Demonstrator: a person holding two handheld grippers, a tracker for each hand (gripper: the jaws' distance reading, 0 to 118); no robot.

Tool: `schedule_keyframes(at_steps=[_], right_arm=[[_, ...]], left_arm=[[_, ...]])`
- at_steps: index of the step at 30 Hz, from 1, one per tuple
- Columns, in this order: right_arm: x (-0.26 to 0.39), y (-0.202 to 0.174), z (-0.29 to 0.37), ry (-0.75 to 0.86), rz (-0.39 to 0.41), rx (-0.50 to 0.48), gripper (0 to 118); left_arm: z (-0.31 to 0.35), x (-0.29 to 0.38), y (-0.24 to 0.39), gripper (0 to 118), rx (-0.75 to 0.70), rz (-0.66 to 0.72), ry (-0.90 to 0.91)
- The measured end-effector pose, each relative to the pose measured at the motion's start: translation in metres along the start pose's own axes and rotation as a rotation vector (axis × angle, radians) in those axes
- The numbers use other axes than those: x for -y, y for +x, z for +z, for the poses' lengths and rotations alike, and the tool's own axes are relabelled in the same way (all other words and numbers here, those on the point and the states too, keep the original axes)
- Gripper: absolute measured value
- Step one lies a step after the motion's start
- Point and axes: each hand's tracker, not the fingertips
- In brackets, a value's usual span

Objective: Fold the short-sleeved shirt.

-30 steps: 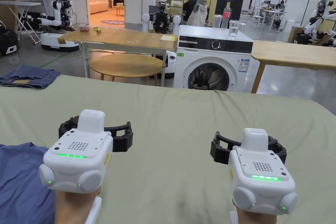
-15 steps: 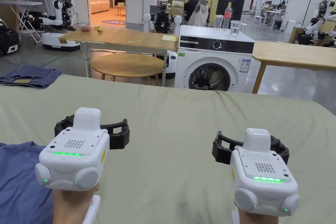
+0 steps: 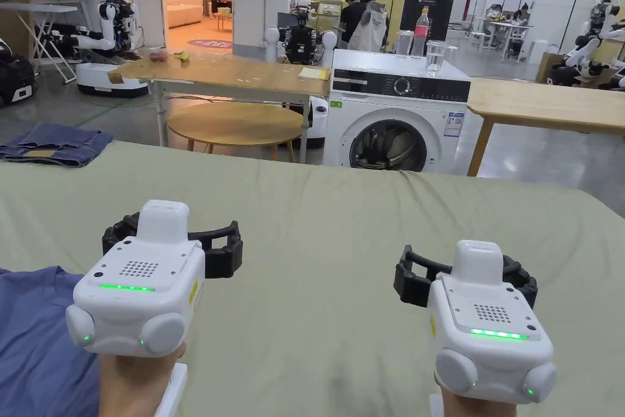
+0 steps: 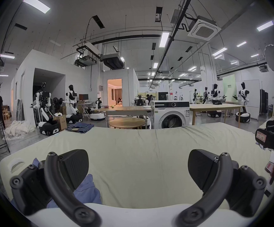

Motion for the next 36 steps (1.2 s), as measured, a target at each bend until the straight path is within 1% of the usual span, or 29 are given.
schedule_keyframes(at_steps=[11,12,13,14,15,16,17,18,19,20,22,24,26,28,31,33,36], right_arm=[[-0.001,-0.001,0.003,0.003,-0.006,-0.003,118],[-0.001,-0.001,0.004,0.006,-0.006,-0.001,118],[0.0,-0.001,0.004,0.012,-0.005,0.003,114],[0.0,-0.001,0.006,0.02,-0.005,0.008,105],[0.0,-0.002,0.008,0.03,-0.004,0.009,85],[0.0,-0.003,0.008,0.034,0.0,0.011,47],[-0.001,-0.004,0.008,0.031,0.008,0.017,17],[-0.002,-0.006,0.007,0.02,0.011,0.021,0],[-0.002,-0.006,0.008,0.022,0.007,0.022,0],[-0.001,-0.005,0.009,0.028,-0.004,0.013,0],[-0.001,-0.006,0.01,0.031,-0.004,0.002,0],[0.0,-0.011,0.011,0.037,0.005,0.023,0],[-0.002,-0.011,0.012,0.033,-0.009,0.012,0],[-0.004,-0.015,0.01,0.015,-0.016,0.009,0],[-0.006,-0.019,0.009,0.005,-0.037,-0.005,0],[-0.008,-0.024,0.009,0.002,-0.058,-0.033,0],[-0.012,-0.042,0.007,-0.002,-0.05,-0.068,0]], left_arm=[[0.002,0.001,-0.002,117,-0.005,0.009,0.006],[0.003,0.001,-0.002,116,-0.005,0.01,0.008],[0.003,0.001,-0.002,111,-0.004,0.011,0.012],[0.005,0.001,-0.002,104,-0.002,0.011,0.017],[0.006,0.001,-0.002,89,0.0,0.011,0.02],[0.006,0.001,-0.001,59,0.002,0.011,0.019],[0.006,0.001,-0.001,30,0.004,0.013,0.017],[0.005,0.001,-0.001,7,-0.003,0.007,0.009],[0.005,0.002,0.001,2,-0.041,-0.014,-0.001],[0.006,0.003,0.001,0,-0.046,-0.007,0.019],[0.009,0.005,-0.002,0,-0.016,0.0,0.033],[0.011,0.005,0.0,0,-0.035,-0.033,0.042],[0.013,0.004,-0.002,0,-0.013,-0.037,0.039],[0.012,0.002,-0.005,0,-0.036,-0.056,0.019],[0.014,-0.002,-0.02,0,-0.053,-0.019,-0.025],[0.019,-0.003,-0.036,0,-0.07,-0.006,-0.038],[0.03,-0.006,-0.061,0,-0.117,0.014,-0.048]])
